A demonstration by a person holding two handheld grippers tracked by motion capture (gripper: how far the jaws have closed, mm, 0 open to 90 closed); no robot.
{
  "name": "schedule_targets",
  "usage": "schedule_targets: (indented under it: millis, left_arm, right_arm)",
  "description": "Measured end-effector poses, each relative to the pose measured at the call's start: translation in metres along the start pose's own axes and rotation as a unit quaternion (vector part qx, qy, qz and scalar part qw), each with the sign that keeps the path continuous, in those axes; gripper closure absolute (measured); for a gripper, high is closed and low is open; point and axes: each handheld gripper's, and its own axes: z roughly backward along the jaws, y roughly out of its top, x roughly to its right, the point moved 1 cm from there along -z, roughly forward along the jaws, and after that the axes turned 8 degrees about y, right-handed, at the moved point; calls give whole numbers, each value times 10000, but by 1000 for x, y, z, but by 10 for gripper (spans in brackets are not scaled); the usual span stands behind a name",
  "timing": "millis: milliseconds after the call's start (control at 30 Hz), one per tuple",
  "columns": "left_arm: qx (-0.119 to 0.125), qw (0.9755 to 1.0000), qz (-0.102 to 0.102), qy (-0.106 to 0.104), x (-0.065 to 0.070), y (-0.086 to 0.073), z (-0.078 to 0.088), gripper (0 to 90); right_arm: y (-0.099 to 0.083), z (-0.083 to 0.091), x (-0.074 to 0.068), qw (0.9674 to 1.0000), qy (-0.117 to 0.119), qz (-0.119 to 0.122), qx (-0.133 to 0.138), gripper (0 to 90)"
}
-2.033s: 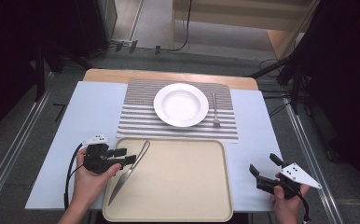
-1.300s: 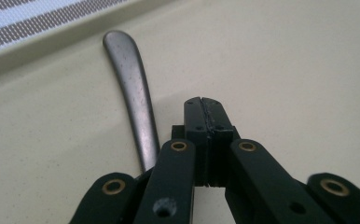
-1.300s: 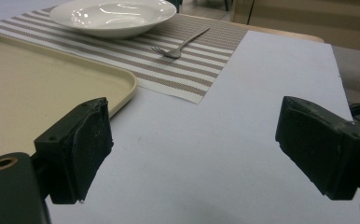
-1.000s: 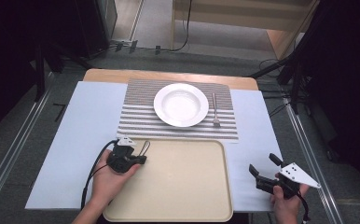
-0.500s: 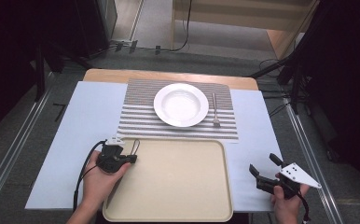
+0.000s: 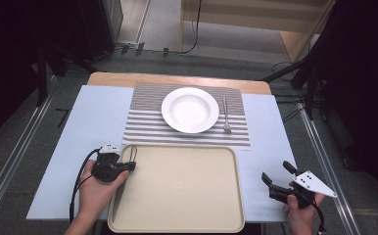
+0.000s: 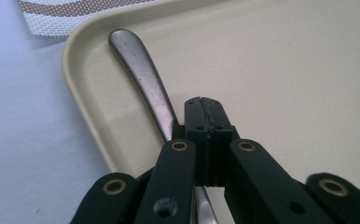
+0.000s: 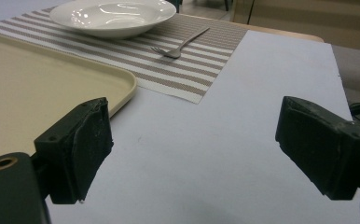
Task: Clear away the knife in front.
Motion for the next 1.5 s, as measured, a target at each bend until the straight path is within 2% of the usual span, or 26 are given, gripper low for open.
schedule_targets:
  millis: [233, 300, 367, 400, 433, 467, 533, 567, 633, 700, 767, 800, 833, 867, 900, 933, 967, 1133, 1267, 1300, 1400, 1500]
  left_arm:
    - [100, 9999, 19, 54, -6, -4, 4, 898]
    - [327, 9995, 30, 6, -8, -5, 8, 897]
    - [600, 9978, 105, -256, -12, -7, 14, 892]
    - [738, 9966, 136, -343, -13, -7, 17, 844]
    - [871, 9957, 117, -301, -14, -7, 20, 745]
    - [1050, 9940, 95, -291, -15, -8, 24, 706]
    - [1240, 9915, 123, -381, -18, -8, 28, 606]
    - [1310, 9904, 144, -419, -19, -8, 30, 540]
    - [1474, 9873, 176, -570, -22, -9, 33, 472]
    - [1600, 9852, 156, -602, -25, -9, 37, 389]
    - [1729, 9818, 213, -752, -29, -9, 41, 303]
    - [1787, 9800, 212, -849, -30, -10, 42, 231]
    - [1901, 9763, 210, -1018, -32, -11, 44, 110]
    - [2010, 9725, 213, -1160, -35, -12, 46, 80]
    - [2096, 9700, 220, -1209, -37, -13, 48, 44]
    - [2229, 9672, 184, -1205, -39, -14, 51, 0]
    - [2295, 9661, 171, -1171, -40, -15, 53, 0]
    - [2455, 9653, 16, -890, -46, -20, 62, 0]
    - [2671, 9604, -93, -786, -52, -26, 68, 0]
    - [2721, 9598, -109, -684, -53, -27, 70, 0]
    - [2842, 9567, -50, -634, -59, -32, 74, 0]
    - [2870, 9564, 52, -545, -66, -37, 75, 0]
  right_arm:
    - [0, 0, 0, 10000, -4, -10, 2, 99]
    - [0, 0, 0, 10000, -12, 4, 7, 99]
    - [0, 0, 0, 10000, -13, 5, 7, 99]
    - [0, 0, 0, 10000, -14, 2, 9, 99]
    - [0, 1, 0, 10000, -15, 1, 11, 99]
    - [0, 1, 0, 10000, -15, -1, 6, 99]
    - [1, 1, 0, 10000, -18, 3, 9, 99]
    - [1, 1, 0, 10000, -19, -2, 10, 99]
    - [1, 1, 0, 10000, -24, -9, 6, 99]
    - [1, 1, -1, 10000, -32, -5, -2, 99]
    - [1, 1, -1, 10000, -29, -13, -1, 99]
    - [2, 1, -1, 10000, -24, -16, 17, 99]
    - [2, 2, -1, 10000, -20, -25, 22, 99]
    - [2, 2, 0, 10000, -9, -27, 22, 99]
    - [2, 3, 0, 10000, -1, -25, 23, 99]
    - [2, 3, 0, 10000, 6, -28, 29, 99]
    - [3, 4, 0, 10000, 7, -63, 33, 98]
    - [5, 5, -2, 9999, 59, -97, 50, 98]
    - [8, 4, -4, 10000, 58, -41, 42, 98]
    - [9, 3, -4, 10000, 57, -30, 51, 98]
    - [12, 3, -5, 9999, 62, -32, 78, 98]
    - [15, 1, -5, 10000, 67, -8, 73, 98]
